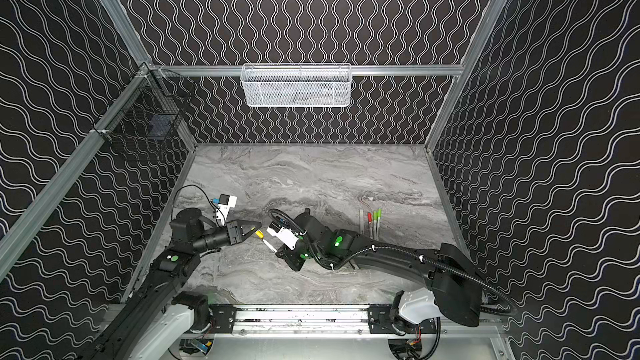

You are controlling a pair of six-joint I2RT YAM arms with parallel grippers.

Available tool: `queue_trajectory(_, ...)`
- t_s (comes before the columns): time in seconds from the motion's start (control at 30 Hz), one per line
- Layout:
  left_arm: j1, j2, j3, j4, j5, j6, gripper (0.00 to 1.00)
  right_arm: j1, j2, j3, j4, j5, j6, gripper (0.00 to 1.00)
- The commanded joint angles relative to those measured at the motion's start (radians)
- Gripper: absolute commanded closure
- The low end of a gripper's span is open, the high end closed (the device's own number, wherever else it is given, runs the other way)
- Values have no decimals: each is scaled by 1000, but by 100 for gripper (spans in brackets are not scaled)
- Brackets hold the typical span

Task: Insert the pens into the pen caps
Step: 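Push the marker tip up into the yellow cap held by the left gripper, then lift both grippers and press the marker further into the yellow cap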

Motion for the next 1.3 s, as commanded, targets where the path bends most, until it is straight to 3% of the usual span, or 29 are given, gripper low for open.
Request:
queue_trajectory(0.0, -1, 2, 5, 6, -1, 6, 90, 1, -5, 5, 3, 16, -3, 89)
queue_trajectory(0.67, -18, 41, -3, 74, 45, -24, 90, 1, 2, 38, 4, 37, -27, 89)
queue_trajectory(1.27, -71, 82, -10, 169, 101, -68, 89, -5, 32, 57, 131, 82, -43, 90)
